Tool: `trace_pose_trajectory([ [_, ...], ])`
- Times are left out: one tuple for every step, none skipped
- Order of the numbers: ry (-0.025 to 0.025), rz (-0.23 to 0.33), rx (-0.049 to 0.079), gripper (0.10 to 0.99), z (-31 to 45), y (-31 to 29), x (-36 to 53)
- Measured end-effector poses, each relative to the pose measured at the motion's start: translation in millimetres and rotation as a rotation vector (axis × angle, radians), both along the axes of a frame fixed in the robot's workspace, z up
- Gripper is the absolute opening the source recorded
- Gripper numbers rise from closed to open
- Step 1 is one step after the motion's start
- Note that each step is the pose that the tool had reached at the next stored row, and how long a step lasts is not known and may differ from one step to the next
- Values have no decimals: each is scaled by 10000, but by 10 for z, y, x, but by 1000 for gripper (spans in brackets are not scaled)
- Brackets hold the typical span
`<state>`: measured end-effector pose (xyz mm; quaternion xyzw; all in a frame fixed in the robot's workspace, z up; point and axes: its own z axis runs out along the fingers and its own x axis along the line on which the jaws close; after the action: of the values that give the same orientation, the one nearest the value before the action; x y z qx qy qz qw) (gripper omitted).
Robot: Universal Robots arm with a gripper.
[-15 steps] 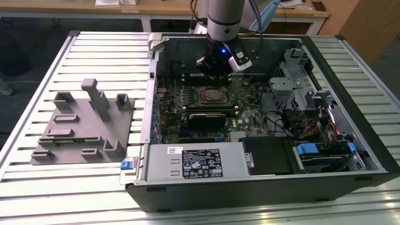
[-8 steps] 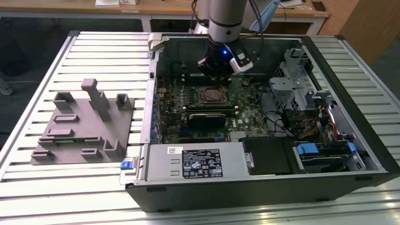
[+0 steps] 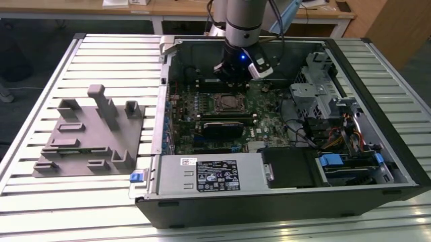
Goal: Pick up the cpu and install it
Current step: 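Install the first cpu locking lever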
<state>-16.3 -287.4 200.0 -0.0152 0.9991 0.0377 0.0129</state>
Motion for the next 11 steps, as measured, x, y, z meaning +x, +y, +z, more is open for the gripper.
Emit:
trace_pose_trajectory([
  [-2, 1, 1, 106, 2, 0, 0],
  [-2, 1, 3, 106, 7, 0, 0],
  [-2, 1, 2, 106, 12, 0, 0],
  [-1, 1, 1, 106, 18, 0, 0],
  [-1, 0, 1, 106, 24, 0, 0],
  [-1, 1, 1, 106, 28, 0, 0],
  [-2, 1, 3, 106, 29, 0, 1],
  [-2, 1, 0, 106, 29, 0, 1],
  [-2, 2, -22, 106, 29, 0, 1],
  [-1, 2, -53, 106, 28, 0, 1],
  [-1, 1, -83, 106, 25, 0, 0],
])
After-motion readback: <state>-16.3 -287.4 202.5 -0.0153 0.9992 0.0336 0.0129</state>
